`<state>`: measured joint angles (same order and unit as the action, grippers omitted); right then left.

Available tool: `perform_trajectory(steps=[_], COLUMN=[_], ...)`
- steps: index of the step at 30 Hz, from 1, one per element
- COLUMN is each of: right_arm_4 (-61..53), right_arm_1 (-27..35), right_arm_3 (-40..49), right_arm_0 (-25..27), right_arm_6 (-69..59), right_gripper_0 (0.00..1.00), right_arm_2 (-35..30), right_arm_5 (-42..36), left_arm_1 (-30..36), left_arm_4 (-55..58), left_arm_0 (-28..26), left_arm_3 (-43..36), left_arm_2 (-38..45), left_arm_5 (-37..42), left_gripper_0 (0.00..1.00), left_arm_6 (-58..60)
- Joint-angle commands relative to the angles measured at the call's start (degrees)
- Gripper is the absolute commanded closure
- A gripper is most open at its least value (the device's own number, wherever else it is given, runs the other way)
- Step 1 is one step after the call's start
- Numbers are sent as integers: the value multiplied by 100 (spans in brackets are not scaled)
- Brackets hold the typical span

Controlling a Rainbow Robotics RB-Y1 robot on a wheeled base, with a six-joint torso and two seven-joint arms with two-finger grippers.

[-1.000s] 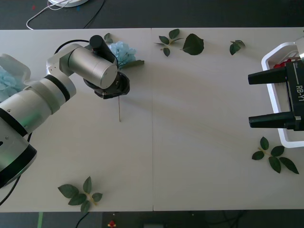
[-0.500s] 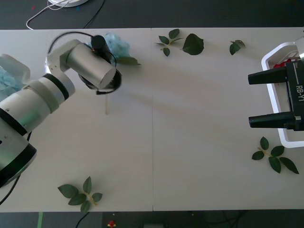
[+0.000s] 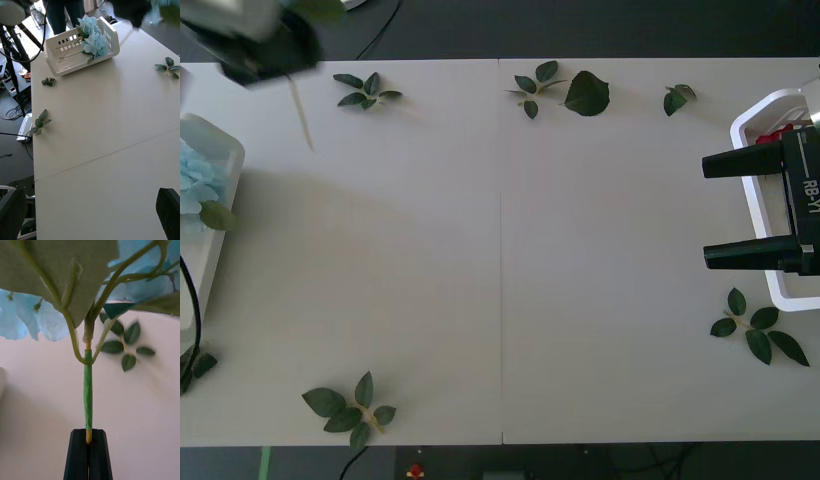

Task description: Place the red flowers into the right box and the blue flowers into the left box. If a person shows an open palm, hand one flower to the person first, then continue sorting.

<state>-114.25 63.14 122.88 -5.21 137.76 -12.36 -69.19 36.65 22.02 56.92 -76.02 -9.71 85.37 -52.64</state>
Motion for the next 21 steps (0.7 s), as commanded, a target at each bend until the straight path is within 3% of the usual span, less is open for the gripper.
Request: perform_trajectory(steps=[1,7,11,16,21], right_arm_4=[-71,-71,-71,-71,-71], right_arm_1=[-91,-91,-91,-91,-91], right_arm_3=[122,122,122,122,122], right_arm_0=[55,55,55,55,55], right_arm_6=[155,155,155,155,155], right_gripper_0=[0,0,0,0,0], right_arm_2=[24,24,24,24,24], right_arm_5=[-7,-7,-7,-7,-7], left_arm_1=[677,1442,2154,2910,3305], left_arm_4=[13,813,1393,1912,1955], left_arm_0=[109,-1429,-3020,-4672,-5771], left_arm_3=[-1055,-2629,-3393,-3639,-3490], left_arm_2=[813,2447,3265,3669,3678], left_arm_5=[867,1456,1219,357,-487], left_gripper_0=[100,100,100,100,100], left_arm_6=[-124,-809,-1161,-1082,-985])
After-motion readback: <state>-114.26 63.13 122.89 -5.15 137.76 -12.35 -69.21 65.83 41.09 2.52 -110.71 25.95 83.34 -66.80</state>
